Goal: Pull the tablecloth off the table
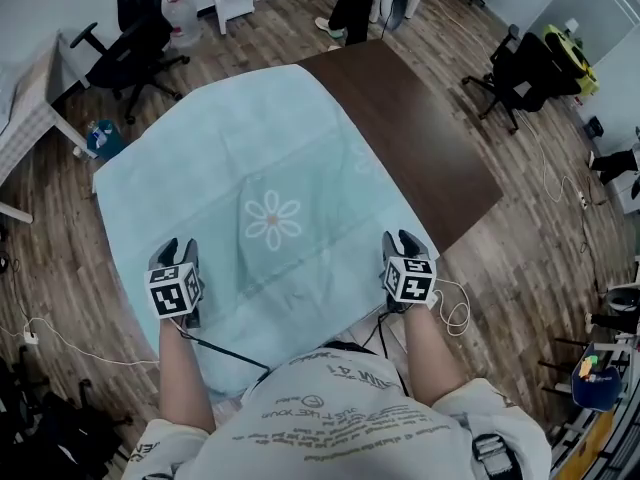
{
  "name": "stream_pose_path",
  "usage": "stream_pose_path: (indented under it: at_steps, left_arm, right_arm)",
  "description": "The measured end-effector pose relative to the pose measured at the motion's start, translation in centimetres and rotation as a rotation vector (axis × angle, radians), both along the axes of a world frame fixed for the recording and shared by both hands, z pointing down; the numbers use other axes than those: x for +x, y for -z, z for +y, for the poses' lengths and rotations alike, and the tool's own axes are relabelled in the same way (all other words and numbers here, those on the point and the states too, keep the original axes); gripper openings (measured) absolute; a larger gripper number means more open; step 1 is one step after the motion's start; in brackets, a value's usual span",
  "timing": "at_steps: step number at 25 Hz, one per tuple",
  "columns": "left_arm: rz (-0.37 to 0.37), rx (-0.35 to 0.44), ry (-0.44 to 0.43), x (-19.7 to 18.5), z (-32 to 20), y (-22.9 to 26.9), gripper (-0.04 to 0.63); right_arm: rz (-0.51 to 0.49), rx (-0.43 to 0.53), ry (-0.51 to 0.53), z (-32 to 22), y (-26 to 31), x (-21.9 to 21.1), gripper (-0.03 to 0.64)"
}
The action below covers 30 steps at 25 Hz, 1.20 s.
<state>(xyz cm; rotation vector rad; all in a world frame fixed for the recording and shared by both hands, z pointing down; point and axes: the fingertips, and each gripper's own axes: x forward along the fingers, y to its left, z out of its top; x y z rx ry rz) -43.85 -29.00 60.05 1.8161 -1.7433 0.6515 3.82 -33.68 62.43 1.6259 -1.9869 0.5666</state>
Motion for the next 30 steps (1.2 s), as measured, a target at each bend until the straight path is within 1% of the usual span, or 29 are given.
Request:
stream_pose_path:
  at_steps: [2, 5, 7, 10, 14, 17, 20, 24, 30]
  left_arm:
    - [0.003, -0.035, -0.017, -0.9, -0.2, -1.9, 0.182]
    - [0.005, -0.077, -0.066, -1.4, -0.2, -4.6, 0.245]
    - [0.018, -0.099, -0.081, -1.7, -0.4, -6.0, 0.264]
    - [0.032, -0.130, -0.078, -2.4, -0.5, -8.0, 0.270]
    - [0.029, -0.183, -0.067, -3.2, -0.3, -10.1, 0.272]
    - [0.037, -0.229, -0.074, -3.3, 0.5, -11.4, 0.273]
    - [0.046, -0.271, -0.093, -3.1, 1.2, -12.6, 0.279]
    - [0.058, -0.253, -0.074, -3.1, 1.3, -12.9, 0.290]
    - [0.062, -0.236, -0.061, -2.7, 1.3, -12.9, 0.290]
  right_arm:
    - [0.004, -0.040, -0.018, 0.1, -1.7, 0.2, 0.159]
    - [-0.002, -0.088, -0.053, 0.3, -4.0, 1.1, 0.188]
    - [-0.004, -0.116, -0.075, 0.4, -5.2, 1.8, 0.205]
    - [0.006, -0.150, -0.098, 0.5, -6.5, 2.4, 0.213]
    - [0.027, -0.196, -0.106, 0.7, -8.2, 2.7, 0.219]
    - [0.012, -0.231, -0.118, 0.7, -9.5, 2.9, 0.223]
    - [-0.006, -0.236, -0.130, 0.7, -9.8, 2.8, 0.227]
    - [0.001, -0.225, -0.117, 0.6, -9.8, 3.0, 0.227]
    - [0.001, -0.279, -0.120, 0.8, -9.8, 3.5, 0.230]
